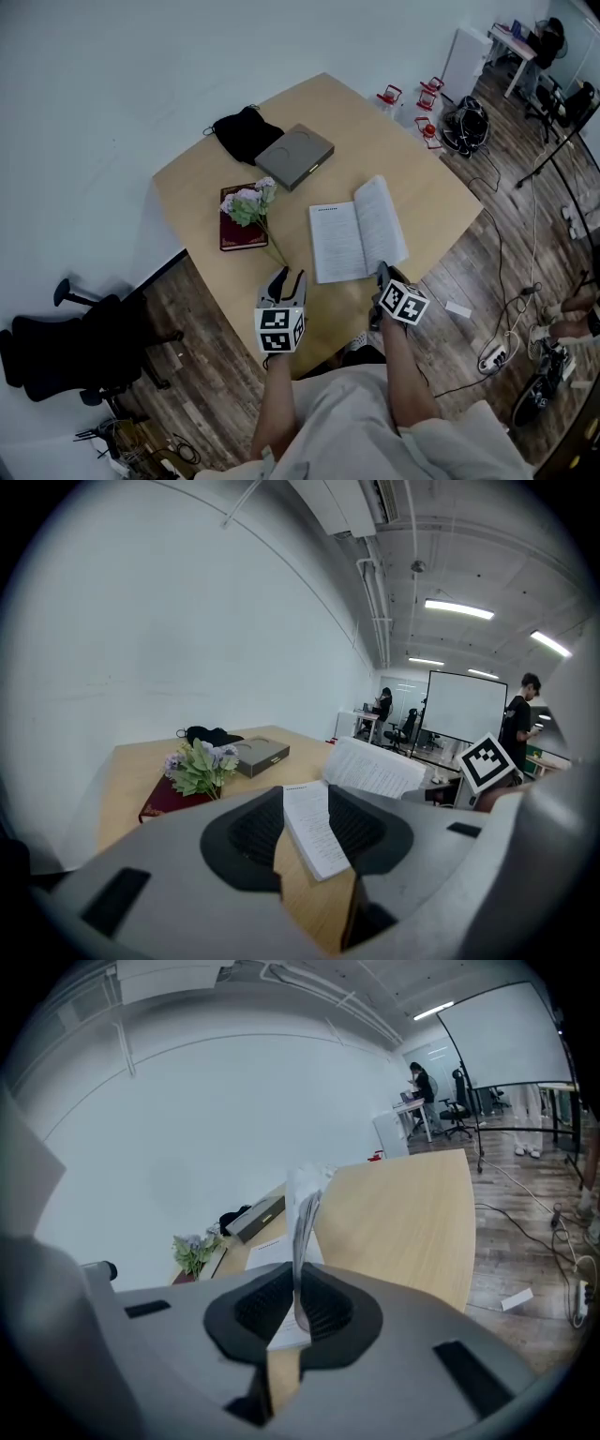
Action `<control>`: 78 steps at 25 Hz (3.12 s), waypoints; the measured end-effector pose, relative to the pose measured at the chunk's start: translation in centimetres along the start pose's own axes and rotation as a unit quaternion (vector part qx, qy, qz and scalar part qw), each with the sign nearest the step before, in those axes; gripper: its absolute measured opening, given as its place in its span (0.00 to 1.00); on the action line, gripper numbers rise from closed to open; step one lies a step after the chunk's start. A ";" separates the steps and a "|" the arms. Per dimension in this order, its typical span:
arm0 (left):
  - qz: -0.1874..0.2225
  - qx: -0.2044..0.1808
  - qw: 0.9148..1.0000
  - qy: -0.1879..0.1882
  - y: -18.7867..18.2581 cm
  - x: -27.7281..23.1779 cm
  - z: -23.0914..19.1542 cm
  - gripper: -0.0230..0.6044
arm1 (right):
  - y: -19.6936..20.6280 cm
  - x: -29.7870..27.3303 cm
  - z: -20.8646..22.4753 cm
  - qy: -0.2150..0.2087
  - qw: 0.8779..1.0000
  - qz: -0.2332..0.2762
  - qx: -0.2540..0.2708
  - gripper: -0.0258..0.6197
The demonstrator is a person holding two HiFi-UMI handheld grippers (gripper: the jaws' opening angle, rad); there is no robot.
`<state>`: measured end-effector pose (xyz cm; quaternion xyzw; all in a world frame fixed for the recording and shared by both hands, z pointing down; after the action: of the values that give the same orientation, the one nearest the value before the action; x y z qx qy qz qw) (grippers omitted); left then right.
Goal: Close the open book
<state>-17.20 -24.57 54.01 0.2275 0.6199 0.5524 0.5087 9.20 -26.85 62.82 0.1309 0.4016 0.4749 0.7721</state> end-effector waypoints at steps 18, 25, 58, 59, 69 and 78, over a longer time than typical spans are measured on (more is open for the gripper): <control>-0.025 0.014 0.999 -0.022 1.3 -0.2 0.0 0.29 | 2.6 -2.1 -2.8 -0.025 0.987 -0.070 0.142 0.09; -0.031 0.019 0.999 -0.027 1.5 -1.2 0.7 0.29 | 3.7 -3.1 -3.3 -0.042 0.974 -0.105 0.195 0.09; -0.085 0.061 0.990 -0.090 5.4 0.1 -0.2 0.29 | 10.5 -7.4 -5.3 -0.071 0.908 -0.234 0.341 0.30; -0.084 0.060 0.991 -0.088 5.4 0.2 -0.2 0.29 | 10.7 -7.4 -5.4 -0.071 0.906 -0.235 0.344 0.32; -0.071 0.047 0.995 -0.052 5.4 1.2 0.9 0.29 | 10.5 -4.7 -4.7 -0.051 0.923 -0.210 0.318 0.33; -0.054 0.022 0.998 0.003 5.2 2.5 3.6 0.29 | 8.4 0.1 -4.2 -0.034 0.954 -0.139 0.263 0.33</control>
<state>-16.46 -19.30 58.31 0.2032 0.6445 0.5112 0.5311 0.85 -23.19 64.98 0.2883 0.5001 0.2352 0.7820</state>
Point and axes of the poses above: the fingertips, and each gripper's own axes: x backward along the fingers, z to its right, y out of its underside, the point moved 4 cm from there along x, backward along the fingers, and after that the axes turned 15 degrees about -x, right-handed, at the moved point
